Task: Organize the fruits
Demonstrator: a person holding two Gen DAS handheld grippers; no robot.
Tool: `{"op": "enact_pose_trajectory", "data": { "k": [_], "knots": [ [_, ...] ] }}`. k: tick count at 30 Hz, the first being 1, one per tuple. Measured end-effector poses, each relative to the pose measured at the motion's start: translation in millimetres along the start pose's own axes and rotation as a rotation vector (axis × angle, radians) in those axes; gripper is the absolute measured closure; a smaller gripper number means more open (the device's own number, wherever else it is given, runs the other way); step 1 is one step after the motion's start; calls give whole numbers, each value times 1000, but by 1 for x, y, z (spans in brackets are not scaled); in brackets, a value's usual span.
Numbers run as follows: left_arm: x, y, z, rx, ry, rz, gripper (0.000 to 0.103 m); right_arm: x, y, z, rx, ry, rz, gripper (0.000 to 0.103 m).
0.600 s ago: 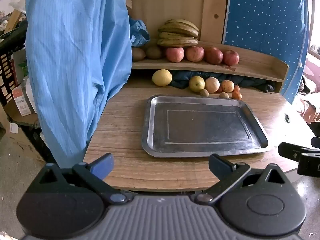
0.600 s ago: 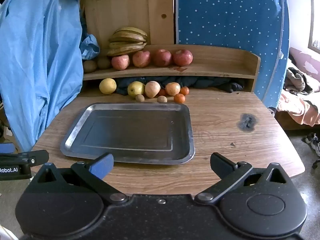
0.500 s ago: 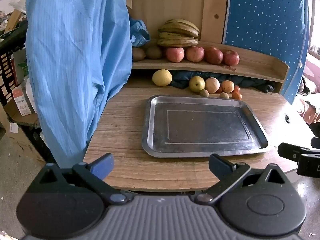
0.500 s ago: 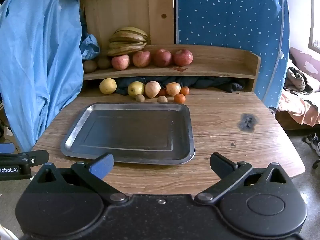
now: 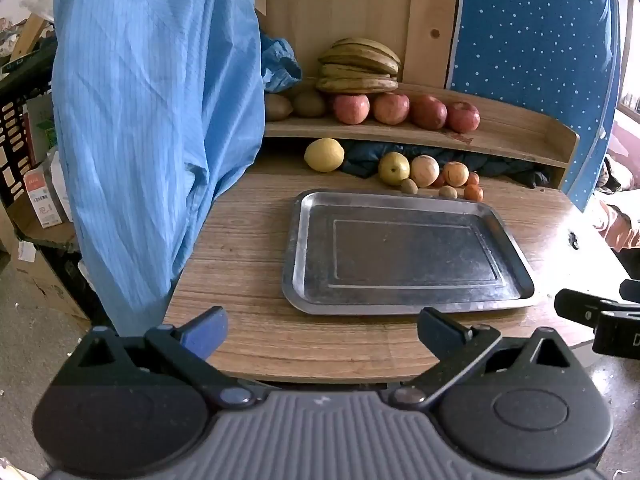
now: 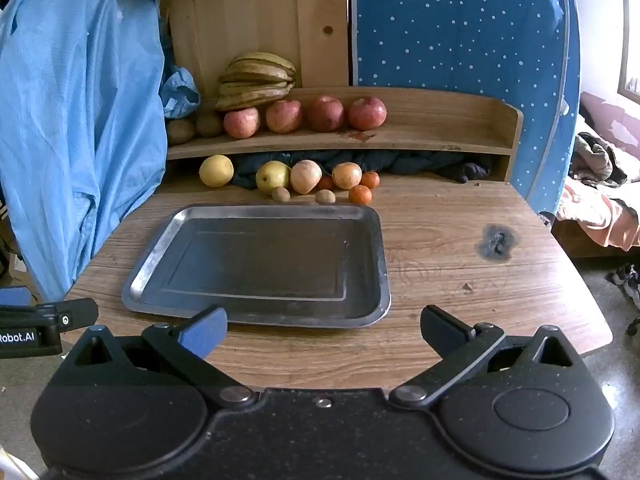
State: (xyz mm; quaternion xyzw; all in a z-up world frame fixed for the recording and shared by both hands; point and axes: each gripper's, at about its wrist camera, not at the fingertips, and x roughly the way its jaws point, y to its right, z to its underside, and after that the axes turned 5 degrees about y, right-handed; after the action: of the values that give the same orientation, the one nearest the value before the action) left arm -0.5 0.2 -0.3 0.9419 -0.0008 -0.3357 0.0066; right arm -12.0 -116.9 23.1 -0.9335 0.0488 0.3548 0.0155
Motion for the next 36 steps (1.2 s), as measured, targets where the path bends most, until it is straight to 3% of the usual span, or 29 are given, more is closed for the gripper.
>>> {"op": "enact_pose_trajectory", "data": {
  "k": [36],
  "knots": [
    [5, 6, 6, -5, -7, 1, 0, 7, 2, -2, 9, -10, -4, 0]
  ]
}}
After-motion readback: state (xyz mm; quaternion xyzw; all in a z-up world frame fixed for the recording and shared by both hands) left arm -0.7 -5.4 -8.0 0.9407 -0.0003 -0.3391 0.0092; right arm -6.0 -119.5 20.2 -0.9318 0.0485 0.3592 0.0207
